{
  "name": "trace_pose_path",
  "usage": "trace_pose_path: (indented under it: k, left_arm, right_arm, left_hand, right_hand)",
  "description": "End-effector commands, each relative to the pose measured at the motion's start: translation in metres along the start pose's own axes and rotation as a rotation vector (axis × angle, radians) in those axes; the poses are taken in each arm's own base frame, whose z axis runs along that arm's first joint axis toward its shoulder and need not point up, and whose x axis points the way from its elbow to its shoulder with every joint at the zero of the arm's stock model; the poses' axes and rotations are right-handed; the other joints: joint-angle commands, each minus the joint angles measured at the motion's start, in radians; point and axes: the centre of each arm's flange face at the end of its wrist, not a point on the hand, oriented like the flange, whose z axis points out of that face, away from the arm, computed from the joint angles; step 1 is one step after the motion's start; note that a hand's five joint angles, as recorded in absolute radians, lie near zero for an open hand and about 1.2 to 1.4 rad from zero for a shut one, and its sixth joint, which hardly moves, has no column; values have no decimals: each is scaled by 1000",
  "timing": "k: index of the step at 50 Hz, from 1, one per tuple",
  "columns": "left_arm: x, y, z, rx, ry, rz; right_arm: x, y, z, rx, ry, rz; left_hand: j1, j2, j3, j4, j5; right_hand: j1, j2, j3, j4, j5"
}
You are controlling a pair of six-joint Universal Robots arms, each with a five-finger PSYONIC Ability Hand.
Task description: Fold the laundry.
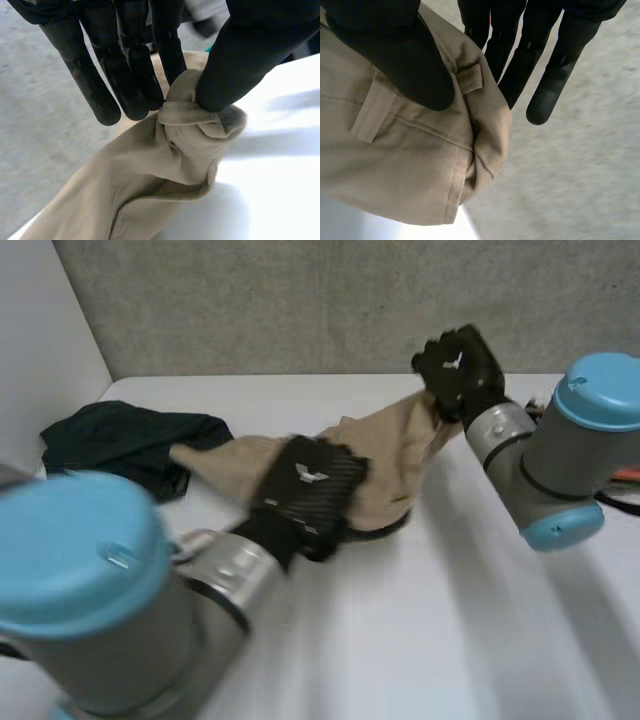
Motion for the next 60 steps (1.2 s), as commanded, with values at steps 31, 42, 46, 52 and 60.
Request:
trace_pose_path:
  k: [31, 42, 46, 52, 60]
  left_arm:
    - [-129, 71, 23, -253, -155, 208]
    - [-164, 142, 46, -349, -14, 290]
    - [-162, 150, 48, -370, 4, 276]
    - [-161, 155, 50, -384, 15, 270]
    - [-160, 158, 53, -384, 15, 277]
  right_arm:
    - [-8, 7, -145, -620, -179, 447]
    - [-73, 5, -183, -559, -279, 460]
    - [-86, 23, -187, -601, -240, 434]
    - [-91, 30, -185, -582, -211, 410]
    - [-94, 35, -183, -582, -210, 406]
  left_hand:
    - [-747, -870, -872, -875, -805]
    - [-539, -662, -664, -667, -597]
    - [-416, -538, -540, -543, -473]
    - [-237, -359, -361, -365, -295]
    - [7, -115, -117, -120, -51]
  right_hand:
    - [-898, -1002, -1013, -1021, -971]
    - [-653, -757, -768, -776, -726]
    - [-618, -722, -733, -741, -691]
    - [-553, -657, -668, -676, -626]
    - [-345, -449, -460, -468, -418]
